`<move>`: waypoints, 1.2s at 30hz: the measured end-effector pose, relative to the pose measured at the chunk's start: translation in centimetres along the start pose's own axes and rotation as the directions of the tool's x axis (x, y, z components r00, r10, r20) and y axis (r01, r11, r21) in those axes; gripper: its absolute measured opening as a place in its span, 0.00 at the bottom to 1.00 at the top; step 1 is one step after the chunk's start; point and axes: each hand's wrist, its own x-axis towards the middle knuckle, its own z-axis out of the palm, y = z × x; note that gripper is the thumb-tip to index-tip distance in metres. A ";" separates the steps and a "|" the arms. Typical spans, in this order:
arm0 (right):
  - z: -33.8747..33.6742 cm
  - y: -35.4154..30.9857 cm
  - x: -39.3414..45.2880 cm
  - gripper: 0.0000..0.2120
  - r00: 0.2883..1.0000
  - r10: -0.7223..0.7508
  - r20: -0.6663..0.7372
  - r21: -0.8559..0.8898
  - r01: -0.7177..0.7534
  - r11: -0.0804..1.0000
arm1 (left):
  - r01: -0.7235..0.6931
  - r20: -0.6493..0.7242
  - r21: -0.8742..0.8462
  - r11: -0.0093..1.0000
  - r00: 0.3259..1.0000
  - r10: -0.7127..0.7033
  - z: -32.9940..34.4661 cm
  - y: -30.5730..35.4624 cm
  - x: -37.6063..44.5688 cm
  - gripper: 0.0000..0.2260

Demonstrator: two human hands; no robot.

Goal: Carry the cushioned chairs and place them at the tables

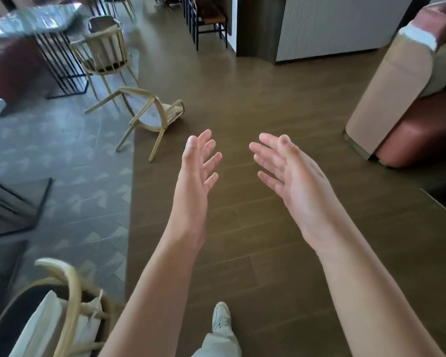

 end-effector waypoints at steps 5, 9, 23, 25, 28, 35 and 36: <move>2.7 -1.3 7.7 0.31 0.999 -0.028 -0.024 0.000 0.028 1.000 | -0.006 0.046 -0.022 1.000 0.999 0.007 -1.5 1.0 8.0 0.29; 4.7 -1.7 12.7 0.31 1.000 -0.025 0.004 -0.016 0.025 1.000 | -0.010 0.026 -0.026 1.000 1.000 0.011 -3.2 1.8 12.7 0.29; 6.7 -0.4 35.4 0.32 0.988 0.022 0.152 0.033 -0.027 0.999 | -0.063 -0.167 0.087 0.994 0.983 0.077 -5.6 2.5 31.4 0.28; 7.0 -1.0 39.2 0.32 0.983 0.022 0.184 0.024 -0.027 0.999 | -0.063 -0.194 0.086 0.994 0.978 0.079 -5.0 3.0 34.7 0.28; 7.2 -1.9 45.4 0.32 0.968 0.004 0.252 0.027 -0.011 1.000 | -0.066 -0.232 0.085 0.994 0.969 0.084 -3.8 3.7 40.1 0.27; 7.6 -2.1 57.2 0.36 0.933 0.026 0.360 0.038 -0.043 0.998 | -0.080 -0.309 0.095 0.992 0.945 0.106 -1.8 3.2 49.9 0.27; 7.6 -2.1 58.3 0.35 0.929 0.035 0.368 0.040 -0.053 0.998 | -0.080 -0.322 0.101 0.992 0.941 0.108 -1.8 3.3 50.7 0.27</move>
